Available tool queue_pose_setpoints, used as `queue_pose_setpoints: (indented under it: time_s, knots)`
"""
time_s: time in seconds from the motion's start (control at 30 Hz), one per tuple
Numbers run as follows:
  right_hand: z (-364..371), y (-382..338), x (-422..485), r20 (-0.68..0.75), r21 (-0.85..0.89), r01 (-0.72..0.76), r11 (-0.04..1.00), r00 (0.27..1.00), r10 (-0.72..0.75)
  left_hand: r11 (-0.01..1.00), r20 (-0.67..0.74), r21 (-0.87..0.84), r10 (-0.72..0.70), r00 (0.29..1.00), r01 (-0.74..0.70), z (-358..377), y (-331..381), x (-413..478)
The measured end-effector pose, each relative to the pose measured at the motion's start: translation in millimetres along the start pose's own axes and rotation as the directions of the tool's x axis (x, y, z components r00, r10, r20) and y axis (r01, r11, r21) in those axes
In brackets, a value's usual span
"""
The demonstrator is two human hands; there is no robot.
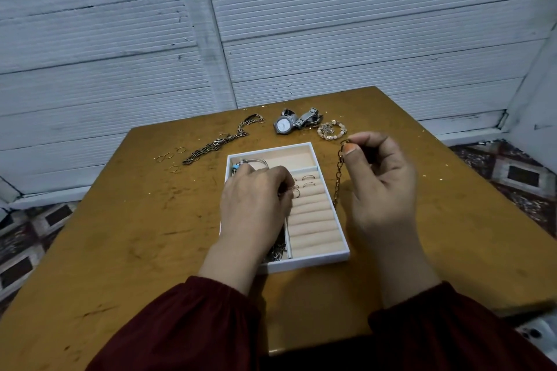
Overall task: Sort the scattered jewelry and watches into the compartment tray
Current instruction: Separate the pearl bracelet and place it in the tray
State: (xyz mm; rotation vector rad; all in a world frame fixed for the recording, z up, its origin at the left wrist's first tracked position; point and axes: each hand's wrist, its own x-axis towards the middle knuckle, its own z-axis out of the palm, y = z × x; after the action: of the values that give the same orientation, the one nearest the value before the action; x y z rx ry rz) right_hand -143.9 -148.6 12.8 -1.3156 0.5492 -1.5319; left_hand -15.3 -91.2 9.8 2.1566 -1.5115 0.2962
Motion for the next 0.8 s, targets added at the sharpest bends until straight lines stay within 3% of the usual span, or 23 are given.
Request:
queue_pose_setpoints:
  time_s: [0.2, 0.8]
  knots:
    - [-3.2, 1.2, 0.4, 0.001, -0.008, -0.007, 1.000, 1.000, 0.007, 0.986, 0.001, 0.127, 0.109, 0.994, -0.108, -0.5, 1.8, -1.0]
    - [-4.9, 2.0, -0.1, 0.007, 0.002, -0.026, 1.000, 1.000, 0.026, 0.980, 0.083, 0.191, 0.033, 0.996, -0.049, -4.5, 7.2, -1.6]
